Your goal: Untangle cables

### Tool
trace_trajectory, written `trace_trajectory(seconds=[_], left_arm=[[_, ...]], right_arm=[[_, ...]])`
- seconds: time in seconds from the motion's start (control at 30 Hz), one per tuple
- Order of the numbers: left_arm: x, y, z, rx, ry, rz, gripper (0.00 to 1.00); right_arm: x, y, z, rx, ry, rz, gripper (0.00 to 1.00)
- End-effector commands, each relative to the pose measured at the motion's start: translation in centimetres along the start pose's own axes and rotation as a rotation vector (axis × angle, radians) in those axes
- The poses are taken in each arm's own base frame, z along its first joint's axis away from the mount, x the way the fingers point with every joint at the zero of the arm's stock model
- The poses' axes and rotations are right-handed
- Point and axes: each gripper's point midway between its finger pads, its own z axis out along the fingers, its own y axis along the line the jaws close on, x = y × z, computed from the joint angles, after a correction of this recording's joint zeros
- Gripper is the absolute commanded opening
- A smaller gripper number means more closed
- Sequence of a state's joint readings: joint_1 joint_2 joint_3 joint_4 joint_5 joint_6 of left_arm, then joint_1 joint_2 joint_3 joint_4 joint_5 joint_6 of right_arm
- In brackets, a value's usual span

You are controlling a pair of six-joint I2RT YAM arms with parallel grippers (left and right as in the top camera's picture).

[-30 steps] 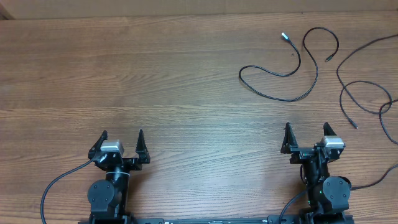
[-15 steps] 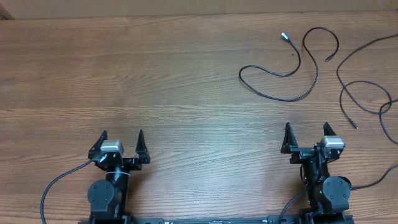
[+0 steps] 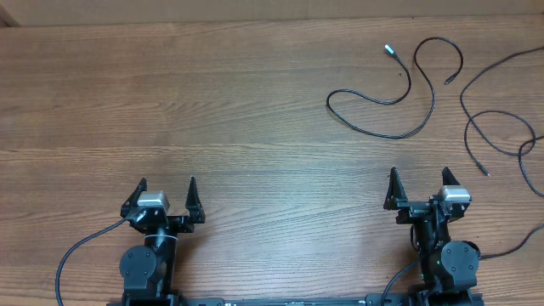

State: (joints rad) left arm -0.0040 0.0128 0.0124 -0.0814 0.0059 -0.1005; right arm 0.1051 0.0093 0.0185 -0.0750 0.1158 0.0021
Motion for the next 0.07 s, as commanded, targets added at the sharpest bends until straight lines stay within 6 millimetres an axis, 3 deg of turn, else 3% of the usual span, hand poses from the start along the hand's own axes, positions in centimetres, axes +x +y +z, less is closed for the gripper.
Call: trace_trajectory(seconds=[0.0,0.03], left_arm=[[0.02,0.48,0.0,-0.023,-0.007,0.015,0.99],[0.02,0.49,0.0,-0.023,-0.008,0.015,1.0]], right_arm=[[0.26,-0.13,0.03,0.006,0.0,-0.002,1.0],[0.25,-0.13,0.03,0.006,-0.001,-0.002,1.0]])
